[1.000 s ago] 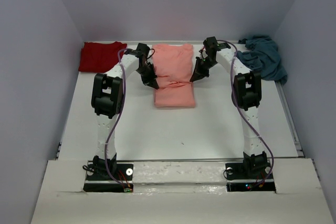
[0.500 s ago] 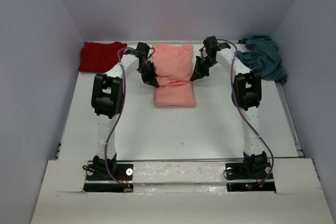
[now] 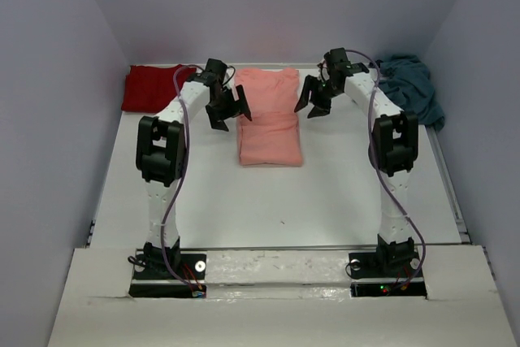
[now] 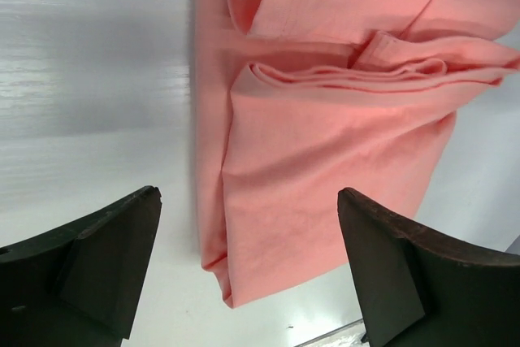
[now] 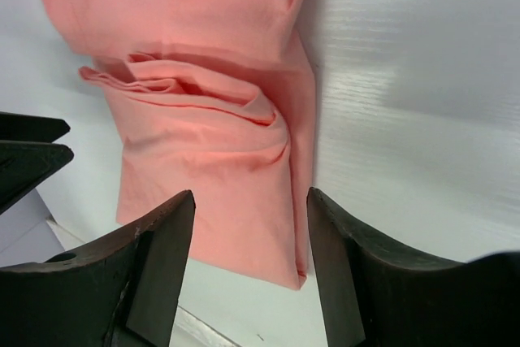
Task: Fold and stack the t-shirts
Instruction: Fold the tshirt
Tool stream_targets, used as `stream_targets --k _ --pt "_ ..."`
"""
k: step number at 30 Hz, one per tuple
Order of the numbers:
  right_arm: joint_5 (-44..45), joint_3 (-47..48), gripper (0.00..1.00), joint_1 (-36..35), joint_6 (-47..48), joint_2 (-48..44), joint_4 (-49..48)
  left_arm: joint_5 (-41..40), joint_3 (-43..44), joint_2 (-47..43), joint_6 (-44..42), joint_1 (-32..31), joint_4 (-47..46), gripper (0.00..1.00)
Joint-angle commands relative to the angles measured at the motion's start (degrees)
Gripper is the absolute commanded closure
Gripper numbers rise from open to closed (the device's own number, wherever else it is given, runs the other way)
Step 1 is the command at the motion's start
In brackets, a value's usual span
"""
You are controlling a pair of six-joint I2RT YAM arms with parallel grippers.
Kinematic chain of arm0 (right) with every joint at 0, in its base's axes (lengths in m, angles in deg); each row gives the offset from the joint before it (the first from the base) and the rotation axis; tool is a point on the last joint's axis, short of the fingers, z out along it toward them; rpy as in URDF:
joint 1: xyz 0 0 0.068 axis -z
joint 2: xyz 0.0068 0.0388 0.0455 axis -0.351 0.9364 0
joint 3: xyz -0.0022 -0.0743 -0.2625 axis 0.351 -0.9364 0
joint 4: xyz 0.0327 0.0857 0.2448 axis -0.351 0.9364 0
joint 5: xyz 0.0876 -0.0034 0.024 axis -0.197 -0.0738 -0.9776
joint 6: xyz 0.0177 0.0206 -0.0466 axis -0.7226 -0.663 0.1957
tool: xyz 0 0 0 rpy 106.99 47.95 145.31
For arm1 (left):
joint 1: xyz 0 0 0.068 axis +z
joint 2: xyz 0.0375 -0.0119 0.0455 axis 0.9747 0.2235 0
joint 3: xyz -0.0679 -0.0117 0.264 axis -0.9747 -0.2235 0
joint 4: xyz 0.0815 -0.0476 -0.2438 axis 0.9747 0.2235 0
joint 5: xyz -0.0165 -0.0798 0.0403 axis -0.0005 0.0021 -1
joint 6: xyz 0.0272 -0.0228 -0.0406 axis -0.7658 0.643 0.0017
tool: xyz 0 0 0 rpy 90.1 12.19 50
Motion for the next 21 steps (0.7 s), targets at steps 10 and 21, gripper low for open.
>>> stream_targets --k 10,21 --pt "-6.95 -8.51 0.48 0.18 -1.93 -8.13 -9.27 0.7 -1.43 -8.54 -1.31 0.21 -1.53 0.01" --pt "-15.83 -12.65 1.0 -0.35 -6.93 -6.01 -14.28 13.18 -7.15 -6.53 -1.48 -0.05 -10.24 0.74"
